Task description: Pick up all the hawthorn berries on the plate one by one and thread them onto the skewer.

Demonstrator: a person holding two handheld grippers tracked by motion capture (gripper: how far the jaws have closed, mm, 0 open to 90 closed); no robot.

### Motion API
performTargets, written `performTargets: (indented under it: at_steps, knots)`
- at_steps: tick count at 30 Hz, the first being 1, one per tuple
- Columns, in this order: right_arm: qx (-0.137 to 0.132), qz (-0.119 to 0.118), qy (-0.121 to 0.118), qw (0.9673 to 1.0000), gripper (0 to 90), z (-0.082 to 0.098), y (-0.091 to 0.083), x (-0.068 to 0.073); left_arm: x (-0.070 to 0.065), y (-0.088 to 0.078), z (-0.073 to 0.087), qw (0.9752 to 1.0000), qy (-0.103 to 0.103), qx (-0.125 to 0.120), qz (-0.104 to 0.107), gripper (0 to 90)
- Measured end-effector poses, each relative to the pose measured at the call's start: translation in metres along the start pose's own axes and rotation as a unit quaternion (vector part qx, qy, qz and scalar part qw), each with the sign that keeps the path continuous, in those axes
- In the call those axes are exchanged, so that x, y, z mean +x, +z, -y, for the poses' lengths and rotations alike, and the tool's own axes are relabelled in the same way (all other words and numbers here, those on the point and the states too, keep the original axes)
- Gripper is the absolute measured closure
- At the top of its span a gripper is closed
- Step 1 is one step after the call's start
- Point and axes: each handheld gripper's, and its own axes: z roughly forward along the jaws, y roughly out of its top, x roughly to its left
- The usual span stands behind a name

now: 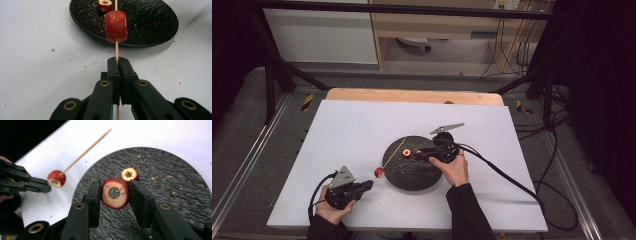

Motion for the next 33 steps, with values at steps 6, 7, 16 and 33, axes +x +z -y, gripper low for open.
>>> performTargets:
  at_steps: [6, 7, 16, 33]
  knots:
    - [-0.06, -0.012, 0.03, 0.9977, 63.0, 0.013, -0.005, -0.001, -0.002, -0.001, -0.001, 1.0, 0.0, -0.005, 0.002, 88.1]
    - [-0.069, -0.013, 0.033, 0.997, 63.1, 0.015, -0.006, -0.002, -0.003, 0.0, -0.001, 1.0, 0.0, -0.006, 0.002, 88.1]
    - [-0.165, -0.03, 0.08, 0.9826, 63.1, 0.033, -0.008, -0.001, -0.009, 0.0, -0.002, 0.9999, 0.002, -0.01, 0.007, 88.1]
    - [-0.298, -0.015, 0.12, 0.9469, 63.1, 0.045, -0.003, 0.005, -0.016, 0.002, -0.004, 0.9998, -0.007, -0.018, 0.008, 88.1]
